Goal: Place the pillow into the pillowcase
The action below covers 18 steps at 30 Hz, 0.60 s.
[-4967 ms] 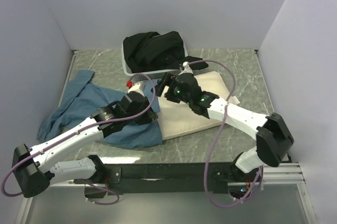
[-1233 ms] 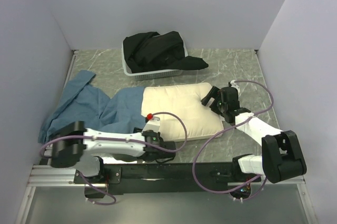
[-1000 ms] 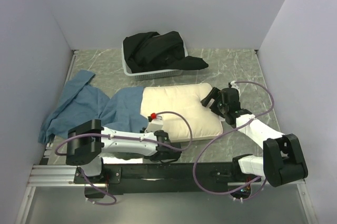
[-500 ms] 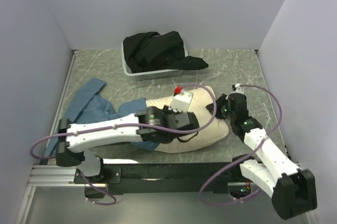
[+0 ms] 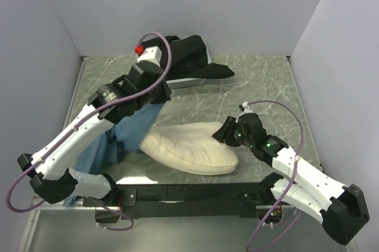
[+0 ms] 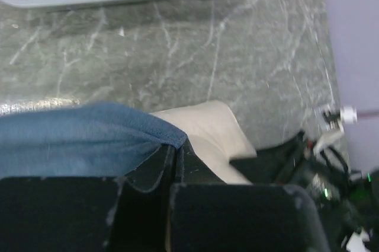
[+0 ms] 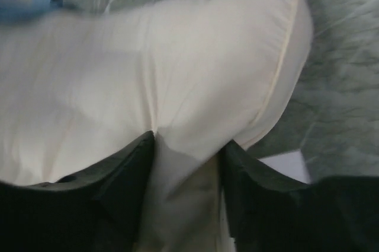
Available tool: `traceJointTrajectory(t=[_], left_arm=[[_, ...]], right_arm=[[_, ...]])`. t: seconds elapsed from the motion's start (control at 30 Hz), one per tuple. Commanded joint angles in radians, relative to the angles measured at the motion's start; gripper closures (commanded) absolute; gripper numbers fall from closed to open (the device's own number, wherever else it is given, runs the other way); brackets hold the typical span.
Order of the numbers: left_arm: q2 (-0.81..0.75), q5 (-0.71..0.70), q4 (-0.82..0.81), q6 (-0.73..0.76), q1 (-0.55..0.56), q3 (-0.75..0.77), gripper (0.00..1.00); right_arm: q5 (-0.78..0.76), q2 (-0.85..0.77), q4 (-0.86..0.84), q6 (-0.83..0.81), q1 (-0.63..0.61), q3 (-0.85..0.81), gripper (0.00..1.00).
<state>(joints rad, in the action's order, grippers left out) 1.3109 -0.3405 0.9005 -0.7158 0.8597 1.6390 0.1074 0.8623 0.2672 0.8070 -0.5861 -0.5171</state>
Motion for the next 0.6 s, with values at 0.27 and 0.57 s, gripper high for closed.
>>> traceJointTrajectory(t=[0.27,0.57], left_arm=[[-0.038,0.189,-0.235,-0.025,-0.177,-0.205,0.99],[-0.059,0.173,-0.218,-0.040,-0.180,-0.215,0.99]], right_arm=[[-0.063,0.044,0.023,-0.244,-0.099,-0.224,0.08],[-0.426,0.119,0.113,-0.400,-0.277,-0.382,0.00]])
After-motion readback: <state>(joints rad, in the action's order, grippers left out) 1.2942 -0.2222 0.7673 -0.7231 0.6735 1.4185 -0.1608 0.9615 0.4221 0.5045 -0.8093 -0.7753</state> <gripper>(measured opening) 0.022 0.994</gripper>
